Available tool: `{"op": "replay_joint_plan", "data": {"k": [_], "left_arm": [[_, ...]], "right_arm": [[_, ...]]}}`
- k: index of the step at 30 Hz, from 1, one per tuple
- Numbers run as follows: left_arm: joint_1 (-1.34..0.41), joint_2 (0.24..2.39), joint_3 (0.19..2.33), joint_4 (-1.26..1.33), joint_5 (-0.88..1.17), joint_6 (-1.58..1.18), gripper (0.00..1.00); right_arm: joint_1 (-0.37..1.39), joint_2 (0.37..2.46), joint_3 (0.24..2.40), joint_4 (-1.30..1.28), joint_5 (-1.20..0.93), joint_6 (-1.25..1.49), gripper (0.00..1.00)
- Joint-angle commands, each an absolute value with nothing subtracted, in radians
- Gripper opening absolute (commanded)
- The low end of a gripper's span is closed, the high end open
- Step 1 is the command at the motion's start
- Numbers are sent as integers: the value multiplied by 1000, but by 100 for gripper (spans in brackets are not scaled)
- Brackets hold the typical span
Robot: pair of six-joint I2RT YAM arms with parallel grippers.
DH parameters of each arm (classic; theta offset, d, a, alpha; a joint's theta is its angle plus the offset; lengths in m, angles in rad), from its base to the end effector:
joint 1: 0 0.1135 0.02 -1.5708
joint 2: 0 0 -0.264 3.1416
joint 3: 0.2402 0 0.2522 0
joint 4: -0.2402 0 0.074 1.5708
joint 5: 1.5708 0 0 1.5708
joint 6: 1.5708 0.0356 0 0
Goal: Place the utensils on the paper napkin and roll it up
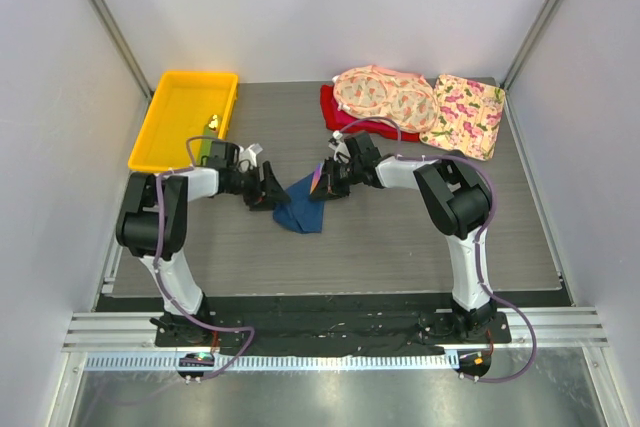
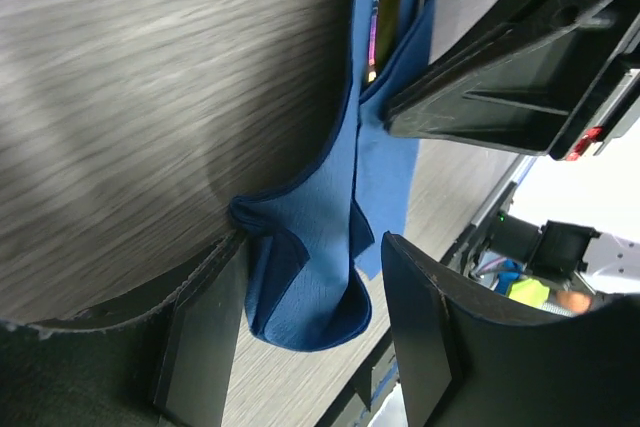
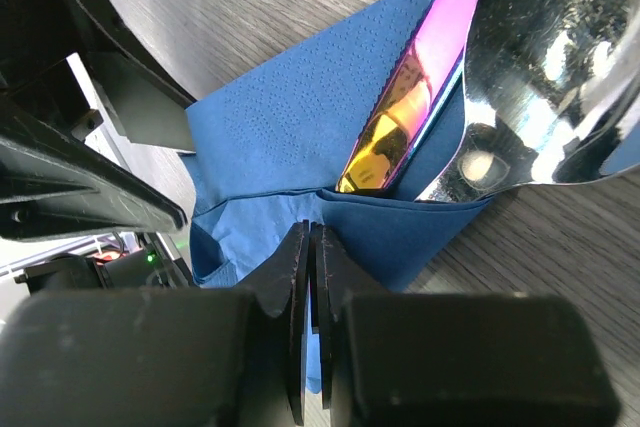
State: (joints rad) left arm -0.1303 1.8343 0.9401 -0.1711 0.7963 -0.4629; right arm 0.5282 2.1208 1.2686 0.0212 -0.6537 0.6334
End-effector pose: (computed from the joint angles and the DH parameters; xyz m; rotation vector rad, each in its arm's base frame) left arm 0.3307 -0.0690 0.1284 -0.1531 2.6329 -1.2526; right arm 0.3634 0.2371 0.1181 -0.2028 2.5916 1.2788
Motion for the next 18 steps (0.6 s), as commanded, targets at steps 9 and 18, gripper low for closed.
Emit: {"op": "replay_joint_plan", "data": {"k": [9,18], "left_arm": [[-156,1987,1015,-178,775,-414,62],[-103,1867,925,-195,689,-474,57]], "right_arm": [[532,2180,1261,-51,-512,574,8],[532,2177,1259,-49,-509,575,8]]}}
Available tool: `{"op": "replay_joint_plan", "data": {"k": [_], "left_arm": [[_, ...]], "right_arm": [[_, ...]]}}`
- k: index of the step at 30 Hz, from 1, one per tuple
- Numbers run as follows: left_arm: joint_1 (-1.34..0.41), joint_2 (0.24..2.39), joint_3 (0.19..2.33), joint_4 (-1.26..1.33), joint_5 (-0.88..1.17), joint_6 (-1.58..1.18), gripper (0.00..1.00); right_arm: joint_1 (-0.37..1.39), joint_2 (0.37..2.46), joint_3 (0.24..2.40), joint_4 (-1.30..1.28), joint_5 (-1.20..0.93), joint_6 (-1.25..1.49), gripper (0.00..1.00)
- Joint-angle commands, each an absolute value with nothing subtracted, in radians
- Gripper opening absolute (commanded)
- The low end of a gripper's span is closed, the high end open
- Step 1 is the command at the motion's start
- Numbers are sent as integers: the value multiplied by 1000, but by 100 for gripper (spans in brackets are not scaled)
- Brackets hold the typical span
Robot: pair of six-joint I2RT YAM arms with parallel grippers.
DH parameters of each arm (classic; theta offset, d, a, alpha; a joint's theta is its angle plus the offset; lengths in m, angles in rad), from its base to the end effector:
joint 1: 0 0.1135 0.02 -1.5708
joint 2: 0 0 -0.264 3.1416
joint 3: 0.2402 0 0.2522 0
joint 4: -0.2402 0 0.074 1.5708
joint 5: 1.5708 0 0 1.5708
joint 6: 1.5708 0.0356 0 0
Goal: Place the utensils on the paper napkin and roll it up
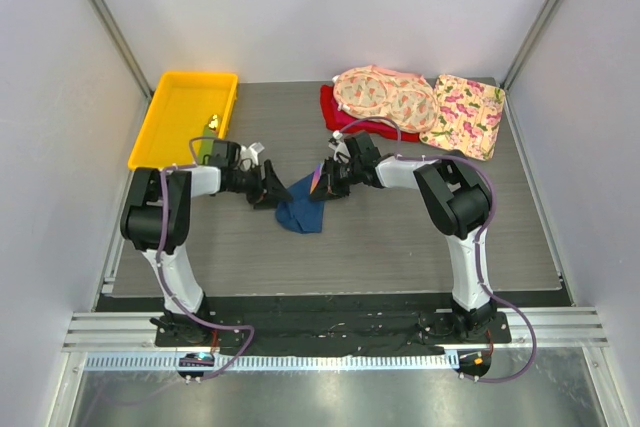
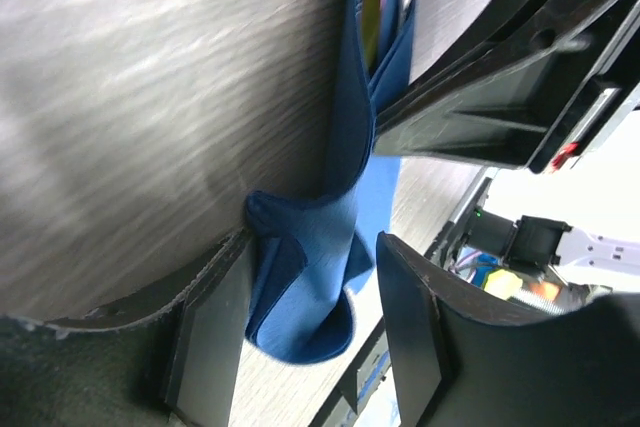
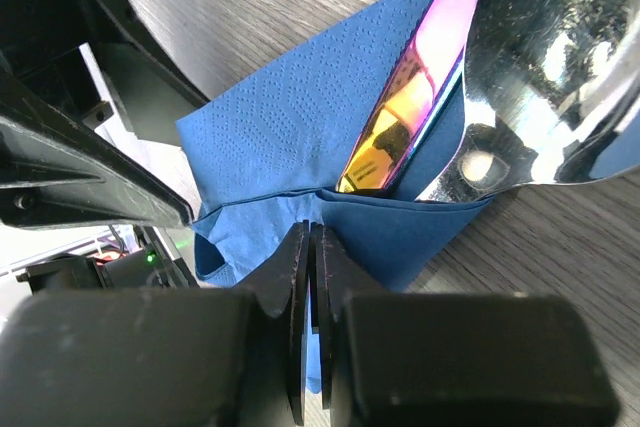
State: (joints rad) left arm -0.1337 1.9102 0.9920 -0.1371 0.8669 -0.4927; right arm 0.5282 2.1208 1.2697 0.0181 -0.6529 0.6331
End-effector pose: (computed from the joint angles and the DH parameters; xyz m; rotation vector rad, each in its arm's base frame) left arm 0.3454 -0.0738 0.1198 -0.1522 2.6166 -1.3568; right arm 0.3634 0.2371 0.1182 -0.2019 2.5936 1.2772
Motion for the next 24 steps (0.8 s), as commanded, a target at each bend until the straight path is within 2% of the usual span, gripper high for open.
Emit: {"op": "replay_joint_plan", "data": {"k": [1,5,14,20,24], "left_arm": [[-95,1856,913,-221,677,-468,56],[-84,1819,878,-270,654,-457,52],[-60,1760,841,-270,623,-495,35],[-58,1667,813,-172,692,-566,20],[-57,1670,819,-153,718,-578,6]], "right_arm": [[532,2177,1258,-49,-506,574,8],[532,2175,1253,-49,-505,575,8],[532,2172,1255,-51,-502,575,8],[534,2175,1255,-49,-502,578,8],[534,2175,1253,-49,-502,578,8]]}}
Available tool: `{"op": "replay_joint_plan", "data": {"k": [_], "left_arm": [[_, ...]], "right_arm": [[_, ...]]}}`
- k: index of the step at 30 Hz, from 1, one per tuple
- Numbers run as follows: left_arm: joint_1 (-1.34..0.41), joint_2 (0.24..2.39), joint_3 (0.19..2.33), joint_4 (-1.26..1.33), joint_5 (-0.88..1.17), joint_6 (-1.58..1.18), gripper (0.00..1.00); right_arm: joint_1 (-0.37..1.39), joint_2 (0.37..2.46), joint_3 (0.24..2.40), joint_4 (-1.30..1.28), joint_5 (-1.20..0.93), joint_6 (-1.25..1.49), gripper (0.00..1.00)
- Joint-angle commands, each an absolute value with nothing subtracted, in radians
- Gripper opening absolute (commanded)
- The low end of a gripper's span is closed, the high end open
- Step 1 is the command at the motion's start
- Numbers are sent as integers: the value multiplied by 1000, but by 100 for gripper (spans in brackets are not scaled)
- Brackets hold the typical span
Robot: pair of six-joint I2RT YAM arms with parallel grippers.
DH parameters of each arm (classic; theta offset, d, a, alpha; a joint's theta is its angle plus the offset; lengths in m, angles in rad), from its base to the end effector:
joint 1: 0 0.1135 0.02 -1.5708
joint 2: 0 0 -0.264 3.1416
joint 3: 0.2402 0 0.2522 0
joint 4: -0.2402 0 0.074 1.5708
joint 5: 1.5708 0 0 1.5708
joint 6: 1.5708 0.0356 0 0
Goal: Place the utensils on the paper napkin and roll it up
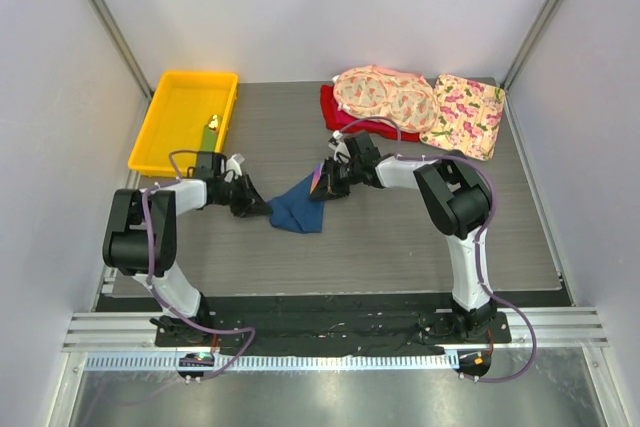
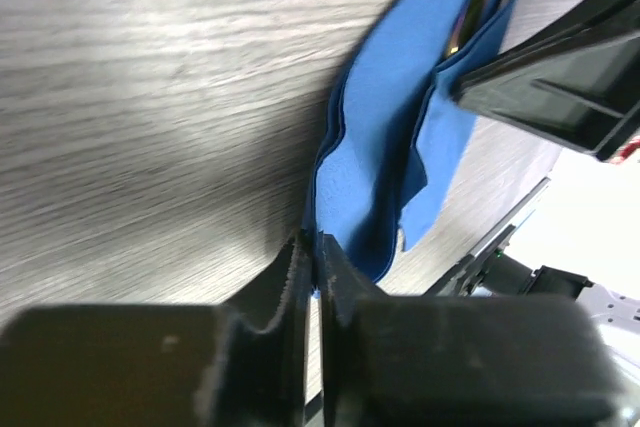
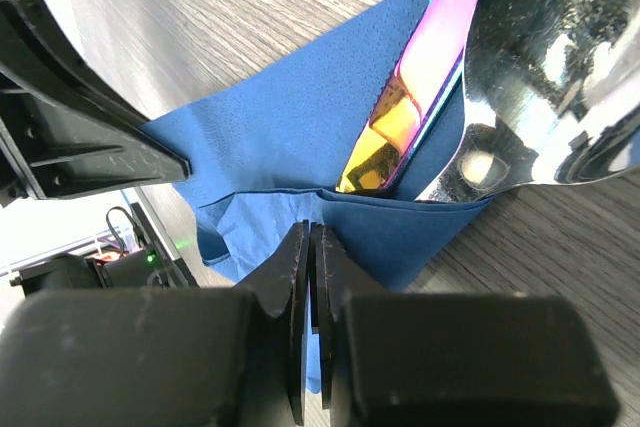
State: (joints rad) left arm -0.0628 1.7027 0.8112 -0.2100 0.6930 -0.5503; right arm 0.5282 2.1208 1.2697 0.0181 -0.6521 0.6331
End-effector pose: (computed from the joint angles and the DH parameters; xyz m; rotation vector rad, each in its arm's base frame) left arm 0.2991 -0.0416 0.1319 -0.4239 2.6669 -1.1202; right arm 0.3634 0.2371 0.1182 -0.2015 2.5935 1.2762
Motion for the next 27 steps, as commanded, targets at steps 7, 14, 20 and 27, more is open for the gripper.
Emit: {"op": "replay_joint_plan", "data": {"k": [7,14,20,27], "left_arm": [[-57,1709,827,-130,678,-568,28],[-58,1824,854,-103,713,-555,57],[-58,1933,919,-52,773,-571,59],[-71,1980,951,-14,824,-580,60]], "right_arm": [[532,2175,1253,-48,-502,581,8],[534,2175,1258,-46,-505,583,8],[534,2175,1256,-46,-505,583,8],[532,2183,1261,-46,-506,583,8]]}}
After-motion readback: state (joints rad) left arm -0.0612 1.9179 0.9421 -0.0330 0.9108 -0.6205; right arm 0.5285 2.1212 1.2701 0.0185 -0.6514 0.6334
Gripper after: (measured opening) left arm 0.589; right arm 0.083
